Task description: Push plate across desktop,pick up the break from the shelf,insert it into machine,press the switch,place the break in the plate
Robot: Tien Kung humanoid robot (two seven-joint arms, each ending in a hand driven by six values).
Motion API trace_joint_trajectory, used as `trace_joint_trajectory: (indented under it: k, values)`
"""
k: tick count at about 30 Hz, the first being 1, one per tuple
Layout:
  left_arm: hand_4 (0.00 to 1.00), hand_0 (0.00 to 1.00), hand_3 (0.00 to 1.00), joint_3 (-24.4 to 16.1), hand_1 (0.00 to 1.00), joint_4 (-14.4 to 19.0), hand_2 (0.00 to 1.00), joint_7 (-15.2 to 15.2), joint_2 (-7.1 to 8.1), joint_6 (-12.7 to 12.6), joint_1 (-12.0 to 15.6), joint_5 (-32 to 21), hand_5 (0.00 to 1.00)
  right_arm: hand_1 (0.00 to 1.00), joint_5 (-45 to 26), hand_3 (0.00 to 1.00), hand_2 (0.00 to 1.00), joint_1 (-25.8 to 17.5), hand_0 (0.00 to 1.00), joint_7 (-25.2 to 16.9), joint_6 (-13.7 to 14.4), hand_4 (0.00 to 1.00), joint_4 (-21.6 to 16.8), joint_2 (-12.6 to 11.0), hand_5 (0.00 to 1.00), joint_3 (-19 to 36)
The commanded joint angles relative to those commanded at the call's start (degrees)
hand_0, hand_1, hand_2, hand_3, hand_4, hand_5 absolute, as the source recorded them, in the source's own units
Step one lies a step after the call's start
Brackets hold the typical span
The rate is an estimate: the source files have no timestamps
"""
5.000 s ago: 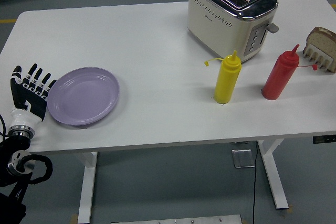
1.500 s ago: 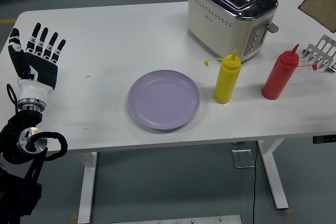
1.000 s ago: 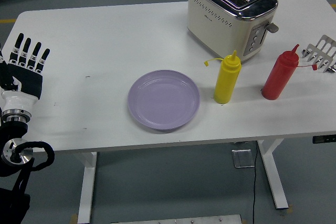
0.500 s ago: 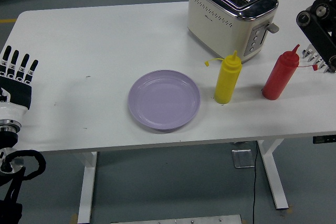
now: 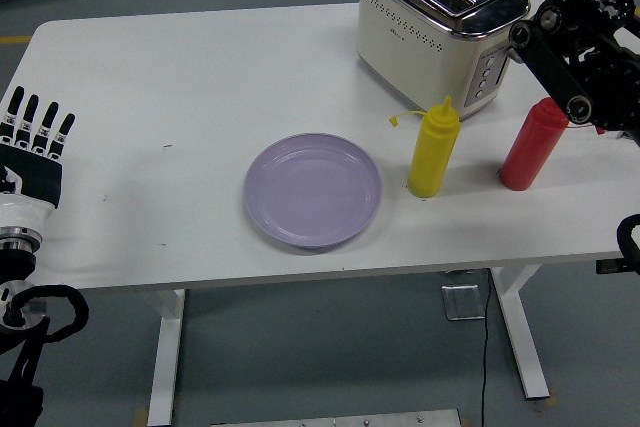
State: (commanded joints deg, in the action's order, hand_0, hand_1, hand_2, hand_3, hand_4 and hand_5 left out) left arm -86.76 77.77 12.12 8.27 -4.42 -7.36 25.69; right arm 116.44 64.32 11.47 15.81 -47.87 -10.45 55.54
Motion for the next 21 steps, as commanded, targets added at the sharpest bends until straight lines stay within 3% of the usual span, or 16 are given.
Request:
trace_joint_trajectory:
  k: [11, 20, 21]
  values:
    - [0.678, 0.85, 0.878, 0.89, 0.892, -0.43, 0.964, 0.01, -0.28, -0.08, -0.24, 0.12, 0.998, 0.32, 2.26, 0.5, 0.411, -0.18, 0.211, 1.37, 1.81, 0.319, 4.21, 2.71, 0.003, 0.58]
    - [0.679, 0.85, 0.878, 1.02, 0.892, -0.69, 0.965, 0.08, -0.37, -0.12, -0.36, 0.27, 0.998, 0.324, 3.21, 0.501, 0.413, -0.53, 0.215, 2.32, 1.28, 0.317, 6.04, 3.39, 0.002, 0.65]
    - [0.679, 0.85, 0.879, 1.02, 0.892, -0.71, 0.964, 0.08, -0.38, -0.12, -0.38, 0.28, 0.998, 0.391, 3.42, 0.538, 0.484, -0.56, 0.242, 2.5, 1.15, 0.386, 6.25, 3.45, 0.034, 0.63]
